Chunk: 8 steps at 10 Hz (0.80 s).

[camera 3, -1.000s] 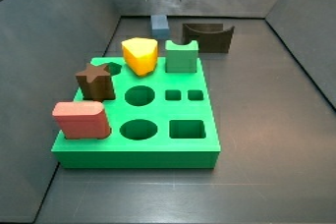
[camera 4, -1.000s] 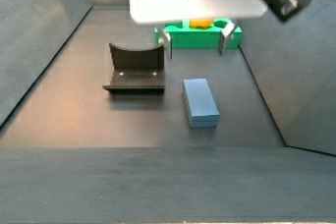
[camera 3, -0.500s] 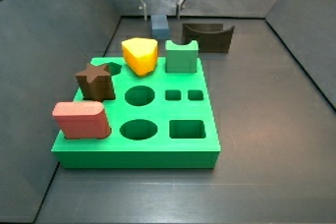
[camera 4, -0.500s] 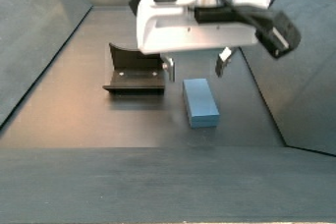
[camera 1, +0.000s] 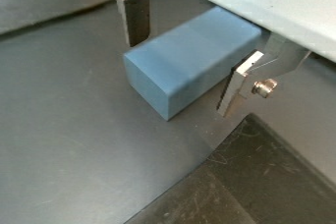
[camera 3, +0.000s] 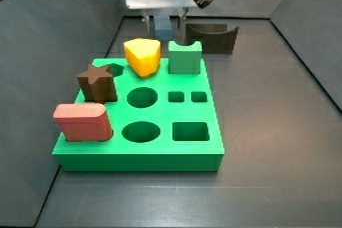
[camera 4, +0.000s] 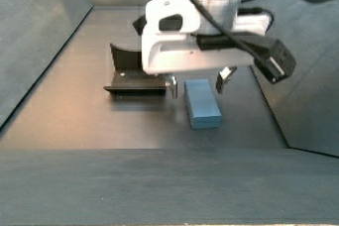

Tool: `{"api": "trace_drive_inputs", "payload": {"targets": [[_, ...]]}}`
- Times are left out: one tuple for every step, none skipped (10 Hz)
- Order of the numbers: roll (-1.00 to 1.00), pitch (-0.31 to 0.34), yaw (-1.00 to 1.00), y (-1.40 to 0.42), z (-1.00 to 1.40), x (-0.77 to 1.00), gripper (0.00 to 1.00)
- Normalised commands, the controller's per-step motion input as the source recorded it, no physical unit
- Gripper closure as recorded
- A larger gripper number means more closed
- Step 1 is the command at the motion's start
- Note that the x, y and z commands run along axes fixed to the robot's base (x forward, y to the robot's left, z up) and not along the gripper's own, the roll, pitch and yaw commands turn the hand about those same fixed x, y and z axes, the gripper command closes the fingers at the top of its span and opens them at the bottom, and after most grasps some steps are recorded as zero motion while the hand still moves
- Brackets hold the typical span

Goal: Pick up the rectangle object. Move up. Place the rectangle object on the fixture. Regrasp the rectangle object. Move to above the board. Insert the rectangle object.
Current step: Pick up the rectangle object.

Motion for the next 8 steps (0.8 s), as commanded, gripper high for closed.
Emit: {"api": "trace_drive_inputs", "payload": {"targets": [[-0.16,-0.043,0.0,0.12,-0.65,0.07,0.0],[-0.03,0.0,0.0,0.0,0.0,0.0,0.0],[0.0,-0.019,0.0,0.0,0.0,0.0,0.0],[0.0,0.0,0.0,0.0,0.0,0.0,0.0],[0.0,0.0,0.0,0.0,0.0,0.0,1.0],[0.0,0.0,0.0,0.0,0.0,0.0,1.0],[0.0,0.0,0.0,0.0,0.0,0.0,1.0],[0.0,0.0,0.0,0.0,0.0,0.0,1.0]]}}
